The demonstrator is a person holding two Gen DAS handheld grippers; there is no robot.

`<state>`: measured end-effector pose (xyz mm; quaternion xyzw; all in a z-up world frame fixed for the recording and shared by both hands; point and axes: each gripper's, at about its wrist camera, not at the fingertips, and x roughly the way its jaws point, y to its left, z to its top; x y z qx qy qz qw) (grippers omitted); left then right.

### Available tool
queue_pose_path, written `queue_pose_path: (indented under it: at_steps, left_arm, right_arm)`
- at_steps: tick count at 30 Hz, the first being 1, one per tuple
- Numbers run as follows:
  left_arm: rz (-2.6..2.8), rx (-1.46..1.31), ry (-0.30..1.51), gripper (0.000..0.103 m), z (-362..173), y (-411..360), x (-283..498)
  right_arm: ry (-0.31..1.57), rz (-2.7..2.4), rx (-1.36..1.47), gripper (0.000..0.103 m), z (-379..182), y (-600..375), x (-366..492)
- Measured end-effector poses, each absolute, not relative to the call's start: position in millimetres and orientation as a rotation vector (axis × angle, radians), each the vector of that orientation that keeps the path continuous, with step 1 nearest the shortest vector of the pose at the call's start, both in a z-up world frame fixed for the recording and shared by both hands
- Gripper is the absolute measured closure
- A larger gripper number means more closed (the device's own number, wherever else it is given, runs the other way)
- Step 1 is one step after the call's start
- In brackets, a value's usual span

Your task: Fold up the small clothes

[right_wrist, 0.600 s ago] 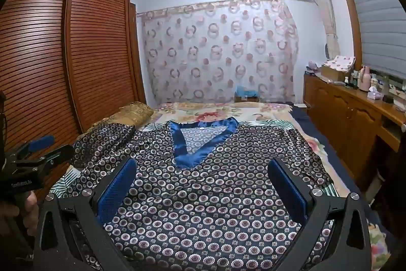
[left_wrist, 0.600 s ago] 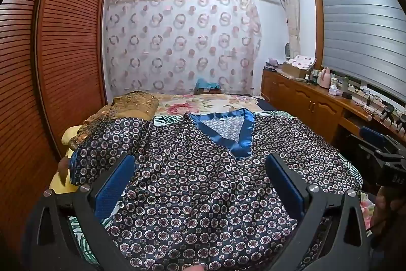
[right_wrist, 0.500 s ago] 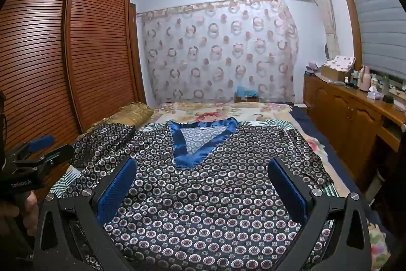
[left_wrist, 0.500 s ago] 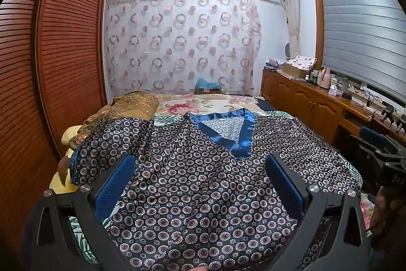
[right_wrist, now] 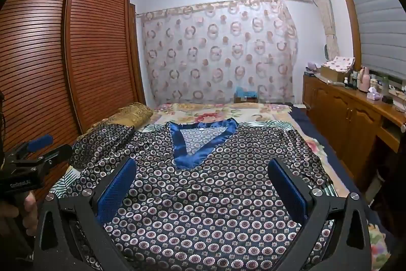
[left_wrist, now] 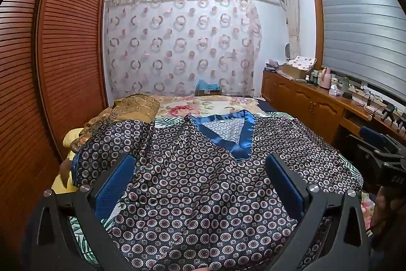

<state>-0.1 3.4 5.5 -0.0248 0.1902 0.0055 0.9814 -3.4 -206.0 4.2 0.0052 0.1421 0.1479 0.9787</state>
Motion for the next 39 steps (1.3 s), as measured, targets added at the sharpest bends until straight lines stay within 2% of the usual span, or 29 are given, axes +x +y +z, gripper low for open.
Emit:
queue_pose_path:
  at_steps: [39]
  left_arm:
    - [0.013, -0.040, 0.375, 0.000, 10.7, 3.0, -1.7]
  right_arm:
    - [0.288, 0.296, 0.012, 0.000, 4.2, -206.7, -4.3]
